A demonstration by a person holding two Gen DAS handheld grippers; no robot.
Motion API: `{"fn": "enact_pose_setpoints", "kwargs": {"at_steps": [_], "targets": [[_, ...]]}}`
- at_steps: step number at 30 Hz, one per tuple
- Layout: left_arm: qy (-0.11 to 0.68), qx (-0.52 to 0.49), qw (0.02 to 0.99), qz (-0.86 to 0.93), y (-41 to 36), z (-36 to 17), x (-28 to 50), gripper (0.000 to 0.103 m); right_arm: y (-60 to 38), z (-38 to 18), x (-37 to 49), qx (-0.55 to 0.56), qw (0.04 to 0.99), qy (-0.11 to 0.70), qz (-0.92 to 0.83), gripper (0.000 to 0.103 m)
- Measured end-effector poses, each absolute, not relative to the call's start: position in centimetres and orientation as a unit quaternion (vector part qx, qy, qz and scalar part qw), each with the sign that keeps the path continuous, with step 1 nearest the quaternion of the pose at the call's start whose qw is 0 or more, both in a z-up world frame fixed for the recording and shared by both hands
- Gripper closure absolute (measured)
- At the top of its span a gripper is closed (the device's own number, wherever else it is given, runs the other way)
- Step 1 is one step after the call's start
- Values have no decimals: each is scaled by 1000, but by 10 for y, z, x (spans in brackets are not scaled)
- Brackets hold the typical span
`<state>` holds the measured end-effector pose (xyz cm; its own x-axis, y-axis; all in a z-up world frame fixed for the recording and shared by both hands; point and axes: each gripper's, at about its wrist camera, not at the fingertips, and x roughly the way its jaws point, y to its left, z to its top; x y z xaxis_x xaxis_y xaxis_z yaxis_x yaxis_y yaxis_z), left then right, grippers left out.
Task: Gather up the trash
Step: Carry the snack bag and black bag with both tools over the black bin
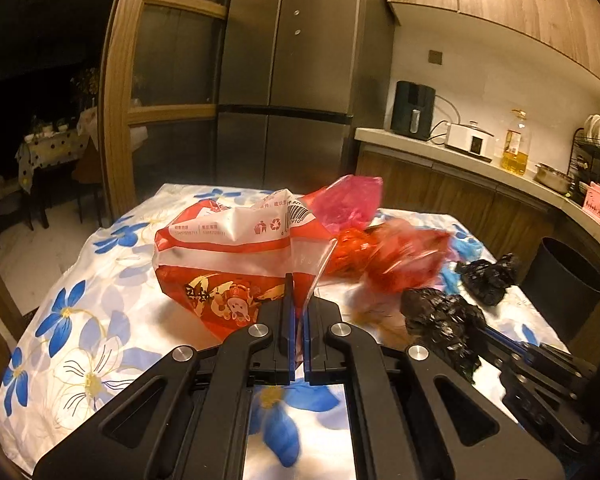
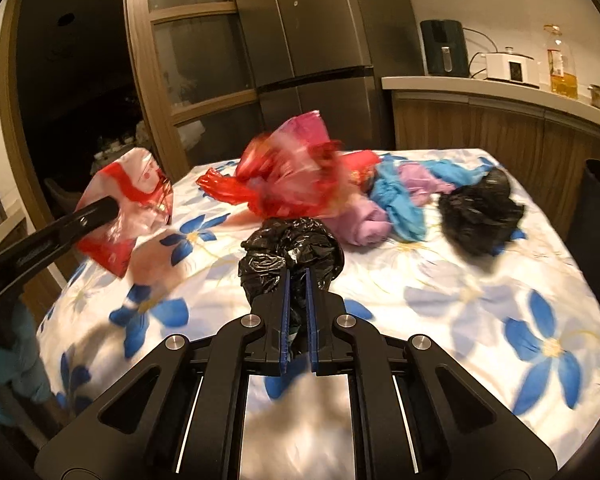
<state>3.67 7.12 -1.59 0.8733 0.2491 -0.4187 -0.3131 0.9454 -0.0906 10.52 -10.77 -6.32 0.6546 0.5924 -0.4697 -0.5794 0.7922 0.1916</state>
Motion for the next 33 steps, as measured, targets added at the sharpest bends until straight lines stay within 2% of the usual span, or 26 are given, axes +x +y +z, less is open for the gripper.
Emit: {"fn": "enact_pose_setpoints", "kwargs": {"at_steps": [17,33], "targets": [[176,-18,982,66,-13,7,41,101,-222,-20,76,66,958,172,218,95],[94,46,987,-124,-174,53,104,101,-337,14,101,104,990,86,44,95]]}}
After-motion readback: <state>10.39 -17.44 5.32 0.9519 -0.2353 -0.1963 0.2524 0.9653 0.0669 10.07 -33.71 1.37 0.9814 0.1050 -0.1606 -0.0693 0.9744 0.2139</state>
